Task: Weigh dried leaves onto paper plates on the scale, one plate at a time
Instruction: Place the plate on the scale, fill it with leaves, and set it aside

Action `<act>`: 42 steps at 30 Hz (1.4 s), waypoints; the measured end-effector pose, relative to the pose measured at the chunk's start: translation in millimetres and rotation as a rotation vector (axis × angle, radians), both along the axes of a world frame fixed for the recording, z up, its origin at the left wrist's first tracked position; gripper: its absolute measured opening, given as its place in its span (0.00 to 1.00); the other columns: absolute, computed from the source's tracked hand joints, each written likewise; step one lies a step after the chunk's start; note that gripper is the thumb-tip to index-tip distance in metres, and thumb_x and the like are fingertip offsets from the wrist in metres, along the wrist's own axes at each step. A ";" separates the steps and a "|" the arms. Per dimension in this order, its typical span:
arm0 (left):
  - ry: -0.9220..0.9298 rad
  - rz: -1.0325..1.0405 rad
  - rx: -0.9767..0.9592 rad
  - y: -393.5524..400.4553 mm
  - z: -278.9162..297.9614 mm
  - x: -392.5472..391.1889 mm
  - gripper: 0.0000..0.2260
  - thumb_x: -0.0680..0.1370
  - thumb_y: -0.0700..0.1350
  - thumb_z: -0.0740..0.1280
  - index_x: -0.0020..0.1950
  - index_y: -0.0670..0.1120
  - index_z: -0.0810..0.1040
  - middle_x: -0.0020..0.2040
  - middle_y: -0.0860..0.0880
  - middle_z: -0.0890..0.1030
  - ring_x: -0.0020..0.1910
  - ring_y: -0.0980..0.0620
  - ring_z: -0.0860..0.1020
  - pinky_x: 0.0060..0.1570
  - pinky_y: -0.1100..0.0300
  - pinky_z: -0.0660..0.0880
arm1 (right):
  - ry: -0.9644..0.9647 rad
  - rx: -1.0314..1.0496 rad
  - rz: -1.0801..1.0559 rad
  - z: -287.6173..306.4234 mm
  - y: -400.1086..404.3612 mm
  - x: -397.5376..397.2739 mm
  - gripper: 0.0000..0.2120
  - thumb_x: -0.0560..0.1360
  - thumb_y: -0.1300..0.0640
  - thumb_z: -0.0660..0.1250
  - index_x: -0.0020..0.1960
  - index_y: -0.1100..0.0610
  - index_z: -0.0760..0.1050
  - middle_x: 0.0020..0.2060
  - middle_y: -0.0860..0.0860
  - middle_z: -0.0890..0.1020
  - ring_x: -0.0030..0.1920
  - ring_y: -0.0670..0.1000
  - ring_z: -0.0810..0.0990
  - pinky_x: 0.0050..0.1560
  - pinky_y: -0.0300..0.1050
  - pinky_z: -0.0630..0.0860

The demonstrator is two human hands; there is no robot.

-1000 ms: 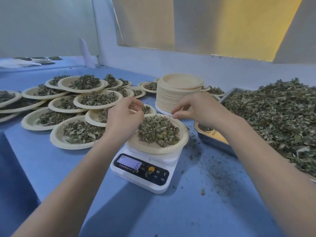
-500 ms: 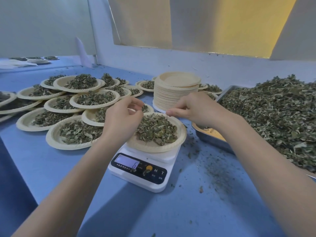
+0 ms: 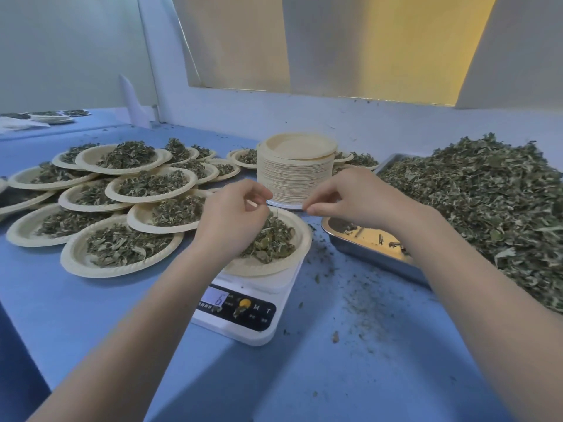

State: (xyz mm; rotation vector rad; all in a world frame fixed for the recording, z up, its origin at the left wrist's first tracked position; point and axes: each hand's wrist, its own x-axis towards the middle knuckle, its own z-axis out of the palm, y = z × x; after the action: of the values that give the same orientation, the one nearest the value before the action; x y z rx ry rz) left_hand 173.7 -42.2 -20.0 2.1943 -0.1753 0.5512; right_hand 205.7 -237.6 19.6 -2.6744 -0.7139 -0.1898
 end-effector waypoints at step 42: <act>0.339 -0.352 0.500 -193.7 -18.0 72.8 0.12 0.76 0.37 0.63 0.59 0.40 0.76 0.54 0.42 0.79 0.54 0.43 0.77 0.49 0.55 0.73 | 0.261 -0.184 -0.334 -49.2 -116.3 40.9 0.06 0.66 0.57 0.74 0.39 0.56 0.79 0.36 0.52 0.80 0.36 0.49 0.75 0.32 0.38 0.70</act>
State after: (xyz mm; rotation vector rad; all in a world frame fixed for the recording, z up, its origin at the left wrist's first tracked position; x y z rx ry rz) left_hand 246.5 -235.9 -38.0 2.6146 -0.5516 -0.0787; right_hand 246.6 -353.9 -29.7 -2.9037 -0.2117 0.1463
